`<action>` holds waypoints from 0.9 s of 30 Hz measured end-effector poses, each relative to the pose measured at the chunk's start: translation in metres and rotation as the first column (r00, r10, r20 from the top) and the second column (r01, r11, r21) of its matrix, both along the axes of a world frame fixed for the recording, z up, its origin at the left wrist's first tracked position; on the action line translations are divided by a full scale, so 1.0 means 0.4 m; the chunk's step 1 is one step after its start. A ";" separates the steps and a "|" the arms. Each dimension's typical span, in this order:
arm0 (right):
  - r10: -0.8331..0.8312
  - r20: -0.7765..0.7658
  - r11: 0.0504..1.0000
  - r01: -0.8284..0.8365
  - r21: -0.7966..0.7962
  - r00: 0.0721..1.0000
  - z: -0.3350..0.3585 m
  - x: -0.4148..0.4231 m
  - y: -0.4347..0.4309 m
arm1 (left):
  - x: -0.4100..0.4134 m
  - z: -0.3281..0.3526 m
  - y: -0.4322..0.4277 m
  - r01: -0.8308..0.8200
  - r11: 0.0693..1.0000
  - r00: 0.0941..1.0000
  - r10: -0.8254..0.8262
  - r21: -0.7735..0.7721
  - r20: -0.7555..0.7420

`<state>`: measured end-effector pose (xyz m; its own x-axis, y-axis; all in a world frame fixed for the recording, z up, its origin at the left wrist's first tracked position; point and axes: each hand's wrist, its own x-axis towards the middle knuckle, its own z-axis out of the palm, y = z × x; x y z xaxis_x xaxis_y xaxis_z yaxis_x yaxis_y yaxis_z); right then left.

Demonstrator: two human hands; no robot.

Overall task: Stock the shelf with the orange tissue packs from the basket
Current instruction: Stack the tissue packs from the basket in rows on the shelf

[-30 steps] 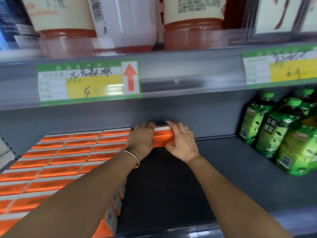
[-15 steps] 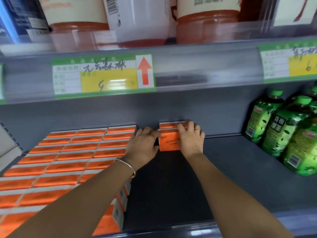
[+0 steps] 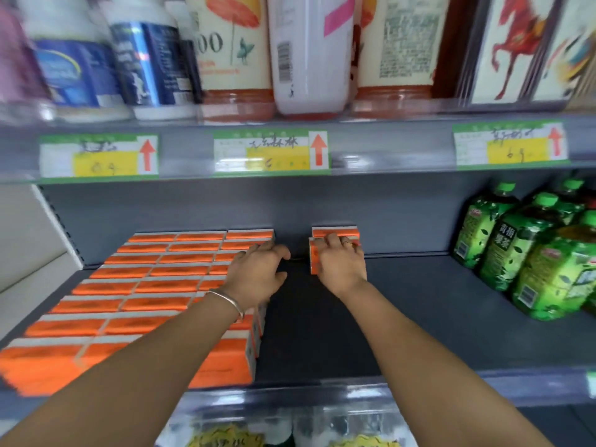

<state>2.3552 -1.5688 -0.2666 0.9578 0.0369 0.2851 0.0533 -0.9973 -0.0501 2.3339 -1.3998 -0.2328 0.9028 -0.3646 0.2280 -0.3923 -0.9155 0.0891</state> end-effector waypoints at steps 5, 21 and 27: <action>0.239 0.098 0.971 -0.235 -0.045 0.966 0.059 -0.149 0.142 | -0.140 0.050 0.157 -0.094 0.994 0.994 0.091 0.060 0.062; 0.772 0.013 0.630 -0.761 -0.156 0.636 0.030 -0.546 0.781 | -0.684 -0.027 0.837 -0.547 0.821 0.836 0.544 0.165 0.063; 0.840 -0.164 0.504 -0.856 -0.114 0.517 -0.126 -0.598 0.974 | -0.795 -0.210 1.020 -0.641 0.751 0.745 0.658 0.155 -0.110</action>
